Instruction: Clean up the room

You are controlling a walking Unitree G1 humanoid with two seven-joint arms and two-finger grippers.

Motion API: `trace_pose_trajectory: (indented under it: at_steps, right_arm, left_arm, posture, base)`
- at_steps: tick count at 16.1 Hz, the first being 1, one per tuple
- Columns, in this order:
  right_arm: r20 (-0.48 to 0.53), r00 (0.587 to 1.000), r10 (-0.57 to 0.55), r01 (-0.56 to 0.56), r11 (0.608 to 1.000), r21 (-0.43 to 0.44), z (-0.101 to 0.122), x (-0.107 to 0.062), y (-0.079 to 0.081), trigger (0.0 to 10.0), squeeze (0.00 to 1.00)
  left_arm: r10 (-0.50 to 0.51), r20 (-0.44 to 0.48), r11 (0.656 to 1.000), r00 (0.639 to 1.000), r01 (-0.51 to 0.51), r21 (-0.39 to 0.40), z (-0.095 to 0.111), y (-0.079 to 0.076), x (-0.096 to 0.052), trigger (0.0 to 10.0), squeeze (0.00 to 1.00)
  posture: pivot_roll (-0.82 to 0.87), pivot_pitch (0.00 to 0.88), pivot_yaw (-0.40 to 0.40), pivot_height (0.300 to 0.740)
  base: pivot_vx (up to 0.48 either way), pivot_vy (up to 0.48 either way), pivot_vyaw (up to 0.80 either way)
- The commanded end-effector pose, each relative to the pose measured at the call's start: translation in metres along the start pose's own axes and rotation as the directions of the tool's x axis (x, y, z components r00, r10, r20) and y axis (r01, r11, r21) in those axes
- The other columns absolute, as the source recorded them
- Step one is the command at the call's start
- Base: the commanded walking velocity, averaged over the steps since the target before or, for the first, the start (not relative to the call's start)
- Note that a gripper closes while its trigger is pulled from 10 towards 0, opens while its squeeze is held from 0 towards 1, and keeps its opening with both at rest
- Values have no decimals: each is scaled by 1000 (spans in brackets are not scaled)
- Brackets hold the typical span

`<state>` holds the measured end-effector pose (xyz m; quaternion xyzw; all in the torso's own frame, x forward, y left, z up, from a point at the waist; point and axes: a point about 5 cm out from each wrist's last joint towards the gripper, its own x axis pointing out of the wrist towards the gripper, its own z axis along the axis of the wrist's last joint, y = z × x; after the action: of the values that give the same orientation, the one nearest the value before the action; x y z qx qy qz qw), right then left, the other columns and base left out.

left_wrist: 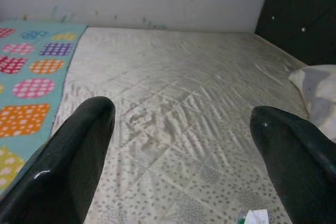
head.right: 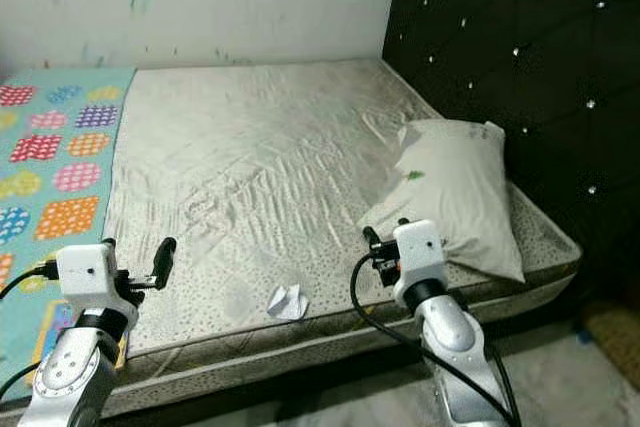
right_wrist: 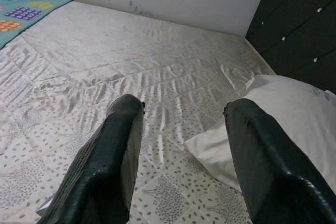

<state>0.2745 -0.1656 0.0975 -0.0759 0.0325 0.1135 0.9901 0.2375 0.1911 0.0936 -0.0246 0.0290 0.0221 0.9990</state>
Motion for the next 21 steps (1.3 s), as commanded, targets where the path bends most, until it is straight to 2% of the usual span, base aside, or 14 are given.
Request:
trace_pose_trajectory:
  at_steps: [1, 6, 17, 21]
  right_arm:
    - [6, 1000, 20, -20, 1000, -24, 3, 1, 0, 10000, 0]
    - [13, 1000, 28, -27, 999, -36, 4, 1, 1, 10000, 0]
    - [7, 1000, 12, -12, 1000, -22, 3, 3, -1, 10000, 0]
    - [11, 1000, -5, 5, 1000, -27, 4, 3, -4, 10000, 0]
  left_arm:
    - [9, 16, 1000, 1000, -9, -9, 3, 1, 1, 10000, 0]
    - [-7, 30, 1000, 1000, 8, -20, 5, -1, 1, 10000, 0]
    - [-20, 28, 999, 999, 21, -24, 5, -1, 2, 10000, 0]
    - [-15, 24, 1000, 1000, 15, -16, 4, -2, 3, 10000, 0]
  posture:
    - [-65, 11, -52, 740]
    - [-68, 14, -57, 740]
    - [-69, 16, -54, 740]
    - [-67, 13, -53, 740]
  base:
    - [0, 0, 0]
    - [49, 0, 636]
    - [252, 0, 0]
    - [0, 0, 0]
